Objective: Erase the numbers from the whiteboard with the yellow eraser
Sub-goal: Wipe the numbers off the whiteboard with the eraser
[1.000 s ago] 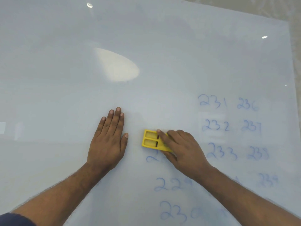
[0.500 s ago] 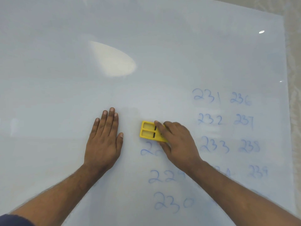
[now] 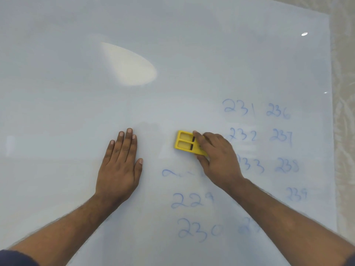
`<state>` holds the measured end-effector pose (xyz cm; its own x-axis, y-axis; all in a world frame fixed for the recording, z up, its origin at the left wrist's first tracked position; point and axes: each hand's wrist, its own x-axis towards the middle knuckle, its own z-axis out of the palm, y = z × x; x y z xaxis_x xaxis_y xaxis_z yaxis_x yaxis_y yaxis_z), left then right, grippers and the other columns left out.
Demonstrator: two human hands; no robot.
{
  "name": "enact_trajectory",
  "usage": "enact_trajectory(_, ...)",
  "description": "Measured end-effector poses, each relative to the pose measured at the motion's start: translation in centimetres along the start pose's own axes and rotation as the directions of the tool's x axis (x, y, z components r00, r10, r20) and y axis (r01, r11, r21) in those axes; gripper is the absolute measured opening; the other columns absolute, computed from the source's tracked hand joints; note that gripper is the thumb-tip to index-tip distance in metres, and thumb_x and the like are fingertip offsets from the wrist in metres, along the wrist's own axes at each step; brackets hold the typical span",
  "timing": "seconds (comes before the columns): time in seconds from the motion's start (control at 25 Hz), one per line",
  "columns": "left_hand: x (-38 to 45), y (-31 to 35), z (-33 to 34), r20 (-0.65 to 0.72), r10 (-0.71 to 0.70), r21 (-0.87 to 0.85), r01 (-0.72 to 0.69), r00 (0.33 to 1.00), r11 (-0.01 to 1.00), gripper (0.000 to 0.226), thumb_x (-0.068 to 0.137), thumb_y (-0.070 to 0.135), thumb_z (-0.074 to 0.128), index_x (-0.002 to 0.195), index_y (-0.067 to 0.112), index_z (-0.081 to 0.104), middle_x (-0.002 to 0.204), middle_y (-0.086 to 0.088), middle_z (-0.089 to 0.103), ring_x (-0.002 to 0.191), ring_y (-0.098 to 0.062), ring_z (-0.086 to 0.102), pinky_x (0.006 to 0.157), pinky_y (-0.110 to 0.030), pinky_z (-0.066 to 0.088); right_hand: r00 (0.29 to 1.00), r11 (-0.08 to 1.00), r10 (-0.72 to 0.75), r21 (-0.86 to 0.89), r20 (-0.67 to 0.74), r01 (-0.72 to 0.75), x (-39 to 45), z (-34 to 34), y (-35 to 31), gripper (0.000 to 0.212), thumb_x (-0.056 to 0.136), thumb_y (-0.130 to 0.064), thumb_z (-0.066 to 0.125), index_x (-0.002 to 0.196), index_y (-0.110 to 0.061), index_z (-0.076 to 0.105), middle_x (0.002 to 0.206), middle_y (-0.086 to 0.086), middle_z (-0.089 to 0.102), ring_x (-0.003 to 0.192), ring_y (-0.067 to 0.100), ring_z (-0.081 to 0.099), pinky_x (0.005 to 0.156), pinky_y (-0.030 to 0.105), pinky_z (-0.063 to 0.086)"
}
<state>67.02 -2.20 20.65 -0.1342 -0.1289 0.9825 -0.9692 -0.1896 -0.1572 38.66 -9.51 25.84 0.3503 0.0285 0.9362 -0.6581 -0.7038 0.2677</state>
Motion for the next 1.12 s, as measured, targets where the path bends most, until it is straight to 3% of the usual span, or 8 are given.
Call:
enact_trajectory(0.2,-0.7,0.0,0.0,-0.004,0.024,0.001,-0.024,1.0,1.0,0.064,0.105,0.032,0.031,0.16,0.001,0.022,0.169,-0.014,0.018,0.158,-0.029,0.016,0.128,-0.048,0.016,0.982,0.982,-0.186,0.036,0.038,0.185,-2.9,2.3,-4.2,0.056,0.089,-0.024,0.059,0.143,-0.015,0.046,0.119,0.009,0.056,0.102,0.033,0.053,0.091,0.043,0.044)
enact_trajectory(0.4,-1.9,0.2,0.0,0.01,0.03,0.0,-0.03,0.999,1.0,0.063,0.106,0.032,0.031,0.159,0.0,0.023,0.169,-0.014,0.018,0.158,-0.03,0.016,0.127,-0.049,0.017,0.913,0.926,-0.364,-0.034,0.184,0.376,-6.0,1.0,-0.9,0.055,0.092,-0.021,0.059,0.144,-0.018,0.044,0.12,0.008,0.057,0.102,0.032,0.054,0.095,0.041,0.043)
enact_trajectory(0.48,-2.3,0.3,0.0,0.023,0.027,-0.002,-0.027,0.999,1.0,0.063,0.106,0.032,0.03,0.159,0.0,0.021,0.17,-0.014,0.017,0.158,-0.029,0.015,0.128,-0.048,0.016,0.942,0.95,-0.297,-0.053,0.156,0.309,-5.5,0.0,0.9,0.054,0.091,-0.026,0.059,0.143,-0.018,0.046,0.119,0.009,0.058,0.102,0.032,0.055,0.095,0.04,0.042)
enact_trajectory(0.56,-2.6,0.6,0.0,0.024,0.016,0.0,-0.016,1.0,1.0,0.063,0.105,0.032,0.03,0.16,0.0,0.021,0.17,-0.014,0.017,0.158,-0.029,0.014,0.128,-0.048,0.016,0.986,0.988,-0.144,-0.038,0.084,0.147,-3.8,-0.5,1.6,0.054,0.091,-0.032,0.057,0.143,-0.017,0.047,0.117,0.009,0.058,0.101,0.033,0.056,0.09,0.043,0.045)
enact_trajectory(0.68,-2.9,0.9,0.1,0.015,0.003,-0.003,-0.003,1.0,1.0,0.063,0.105,0.031,0.031,0.159,0.0,0.022,0.17,-0.014,0.018,0.158,-0.029,0.016,0.127,-0.048,0.017,1.0,1.0,-0.013,0.003,-0.001,0.013,-1.9,0.5,-0.2,0.055,0.089,-0.032,0.055,0.142,-0.015,0.049,0.116,0.01,0.058,0.099,0.032,0.055,0.086,0.043,0.046)
enact_trajectory(0.84,-3.3,1.2,0.2,0.01,-0.009,-0.018,0.009,1.0,1.0,0.062,0.105,0.03,0.033,0.16,0.001,0.023,0.169,-0.014,0.018,0.158,-0.029,0.016,0.128,-0.048,0.016,0.99,0.99,-0.137,0.047,0.04,0.135,-4.7,2.4,-3.0,0.057,0.089,-0.023,0.063,0.143,-0.016,0.047,0.118,0.011,0.057,0.101,0.034,0.054,0.09,0.044,0.045)
enact_trajectory(1.0,-3.8,1.2,0.2,0.026,-0.007,-0.03,0.008,1.0,1.0,0.063,0.105,0.03,0.034,0.16,0.001,0.022,0.17,-0.014,0.017,0.158,-0.029,0.014,0.128,-0.049,0.016,0.926,0.941,-0.336,0.013,0.171,0.338,-9.1,1.4,-1.6,0.055,0.089,-0.018,0.064,0.141,-0.016,0.047,0.116,0.009,0.059,0.098,0.032,0.055,0.089,0.043,0.046)
enact_trajectory(1.12,-4.2,1.5,0.2,0.038,-0.025,-0.03,0.026,0.999,0.999,0.063,0.105,0.031,0.031,0.16,0.002,0.021,0.17,-0.013,0.016,0.158,-0.028,0.012,0.128,-0.048,0.014,0.943,0.956,-0.284,-0.026,0.172,0.292,-9.3,-0.3,1.3,0.051,0.09,-0.023,0.063,0.139,-0.018,0.049,0.114,0.01,0.06,0.1,0.033,0.057,0.09,0.041,0.045)
